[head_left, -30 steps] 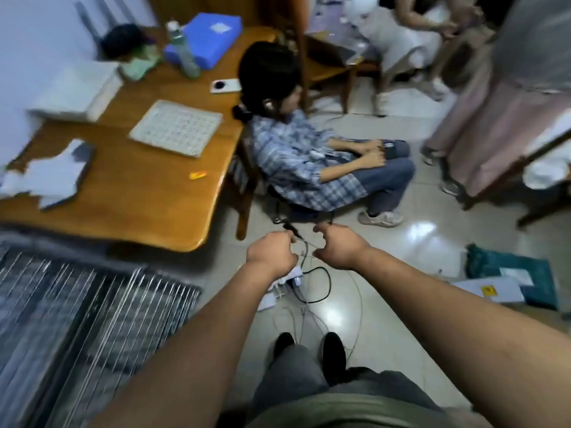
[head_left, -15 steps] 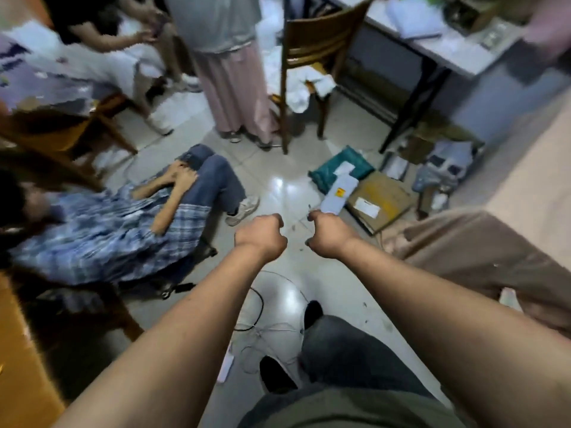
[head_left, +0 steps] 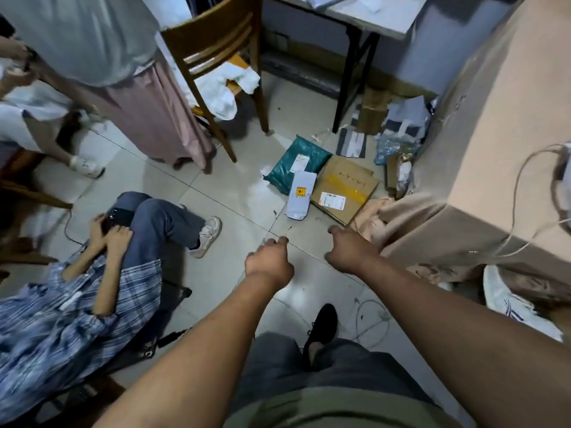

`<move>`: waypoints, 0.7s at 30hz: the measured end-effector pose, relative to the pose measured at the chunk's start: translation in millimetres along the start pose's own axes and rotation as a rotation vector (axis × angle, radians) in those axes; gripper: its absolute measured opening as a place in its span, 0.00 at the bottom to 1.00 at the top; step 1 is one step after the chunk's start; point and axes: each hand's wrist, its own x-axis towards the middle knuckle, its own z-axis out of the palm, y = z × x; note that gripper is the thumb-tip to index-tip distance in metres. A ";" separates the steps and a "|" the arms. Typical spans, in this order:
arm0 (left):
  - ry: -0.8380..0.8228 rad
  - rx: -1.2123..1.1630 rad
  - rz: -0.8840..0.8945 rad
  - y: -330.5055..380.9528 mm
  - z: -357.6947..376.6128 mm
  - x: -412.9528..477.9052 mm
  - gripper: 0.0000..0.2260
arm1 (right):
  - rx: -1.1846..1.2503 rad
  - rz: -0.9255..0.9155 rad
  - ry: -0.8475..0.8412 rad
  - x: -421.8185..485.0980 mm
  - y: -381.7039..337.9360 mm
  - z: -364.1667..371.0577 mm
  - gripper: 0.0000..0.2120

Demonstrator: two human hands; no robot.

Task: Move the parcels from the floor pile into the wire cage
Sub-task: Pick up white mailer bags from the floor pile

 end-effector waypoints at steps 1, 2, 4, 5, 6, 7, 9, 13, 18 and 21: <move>0.015 0.001 -0.002 4.3 -8.6 12.1 0.27 | 0.009 0.001 0.002 9.2 0.1 -9.3 0.32; 0.028 0.003 -0.003 8.0 -17.4 24.0 0.27 | 0.018 0.003 0.006 18.6 0.4 -18.2 0.32; 0.035 0.013 0.000 12.4 -34.0 48.1 0.26 | 0.022 0.003 0.011 37.3 1.1 -33.5 0.30; 0.031 0.017 0.002 13.4 -41.7 60.6 0.26 | 0.027 0.003 0.013 47.0 1.0 -40.0 0.27; 0.027 0.018 0.002 13.8 -49.4 73.8 0.26 | 0.043 0.003 0.014 57.1 0.5 -45.5 0.24; 0.022 0.017 0.002 13.8 -56.4 87.8 0.26 | 0.064 0.007 0.013 67.9 -0.5 -50.5 0.22; 0.004 0.028 0.010 12.3 -67.5 117.6 0.26 | 0.097 0.024 0.005 91.4 -3.0 -57.4 0.23; -0.076 0.081 0.057 5.9 -80.0 183.7 0.27 | 0.163 0.072 -0.022 145.5 -7.7 -65.0 0.30; -0.194 0.131 0.094 -8.0 -69.3 268.7 0.28 | 0.206 0.118 -0.016 225.0 -15.9 -65.3 0.35; -0.193 0.137 0.097 -14.5 -49.2 319.3 0.28 | 0.200 0.112 -0.030 281.2 -14.8 -61.6 0.37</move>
